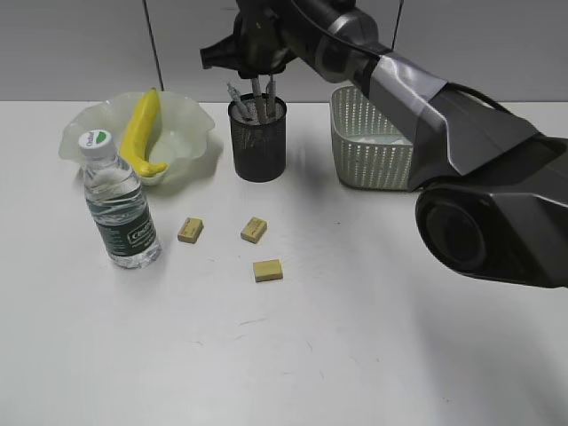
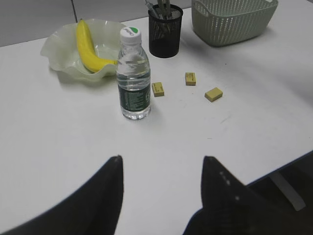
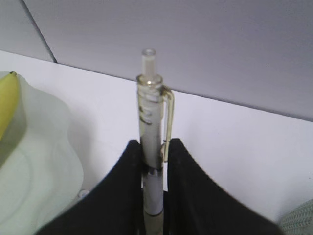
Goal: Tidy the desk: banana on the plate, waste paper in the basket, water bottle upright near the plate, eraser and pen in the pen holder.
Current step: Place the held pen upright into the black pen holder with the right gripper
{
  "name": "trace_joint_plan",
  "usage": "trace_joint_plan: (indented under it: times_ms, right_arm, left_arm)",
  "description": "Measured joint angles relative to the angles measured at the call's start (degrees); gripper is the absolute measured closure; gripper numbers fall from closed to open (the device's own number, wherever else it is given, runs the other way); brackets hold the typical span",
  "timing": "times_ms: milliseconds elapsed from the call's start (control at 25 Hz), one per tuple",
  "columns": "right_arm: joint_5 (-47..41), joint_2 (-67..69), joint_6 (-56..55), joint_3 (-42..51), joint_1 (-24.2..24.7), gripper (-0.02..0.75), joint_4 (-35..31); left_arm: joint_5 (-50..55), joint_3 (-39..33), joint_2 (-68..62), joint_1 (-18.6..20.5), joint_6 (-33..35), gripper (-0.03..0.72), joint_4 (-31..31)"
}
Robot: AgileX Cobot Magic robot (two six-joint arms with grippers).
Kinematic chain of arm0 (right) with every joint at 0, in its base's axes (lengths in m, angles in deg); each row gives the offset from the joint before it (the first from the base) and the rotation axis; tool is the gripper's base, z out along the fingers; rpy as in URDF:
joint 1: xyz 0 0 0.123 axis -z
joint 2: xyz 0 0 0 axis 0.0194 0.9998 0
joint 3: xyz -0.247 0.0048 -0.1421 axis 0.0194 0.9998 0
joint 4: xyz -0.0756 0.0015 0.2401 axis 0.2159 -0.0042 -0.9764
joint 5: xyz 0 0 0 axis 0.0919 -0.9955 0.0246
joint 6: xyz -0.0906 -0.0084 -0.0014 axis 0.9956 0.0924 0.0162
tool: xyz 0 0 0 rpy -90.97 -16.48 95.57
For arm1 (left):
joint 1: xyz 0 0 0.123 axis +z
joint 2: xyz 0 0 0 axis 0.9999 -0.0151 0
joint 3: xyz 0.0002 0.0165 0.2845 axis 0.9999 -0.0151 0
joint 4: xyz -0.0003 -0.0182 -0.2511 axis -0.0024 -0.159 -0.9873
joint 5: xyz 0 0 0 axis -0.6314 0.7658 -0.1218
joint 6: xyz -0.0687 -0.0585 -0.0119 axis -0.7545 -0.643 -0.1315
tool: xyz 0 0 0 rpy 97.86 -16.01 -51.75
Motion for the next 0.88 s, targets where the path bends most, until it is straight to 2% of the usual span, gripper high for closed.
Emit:
trace_joint_plan:
  times_ms: [320, 440, 520, 640, 760, 880]
  right_arm:
    - [-2.8, 2.0, 0.0, 0.1, 0.0, 0.601, -0.4]
    - [-2.7, 2.0, 0.0, 0.1, 0.0, 0.503, -1.7]
    - [-2.7, 2.0, 0.0, 0.1, 0.0, 0.380, -3.2]
    - [-3.0, 1.9, 0.0, 0.1, 0.0, 0.239, -4.4]
    - [-5.5, 1.1, 0.0, 0.2, 0.0, 0.191, -3.9]
    - [-10.3, -0.7, 1.2, 0.2, 0.0, 0.180, -3.4]
  left_arm:
    - [0.0, 0.0, 0.0, 0.0, 0.0, 0.304, 0.0]
    - [0.0, 0.0, 0.0, 0.0, 0.0, 0.304, 0.0]
    - [0.0, 0.0, 0.0, 0.0, 0.0, 0.304, 0.0]
    - [0.0, 0.0, 0.0, 0.0, 0.0, 0.304, 0.0]
    - [0.0, 0.0, 0.0, 0.0, 0.0, 0.304, 0.0]
    - [0.0, 0.0, 0.0, 0.0, 0.0, 0.304, 0.0]
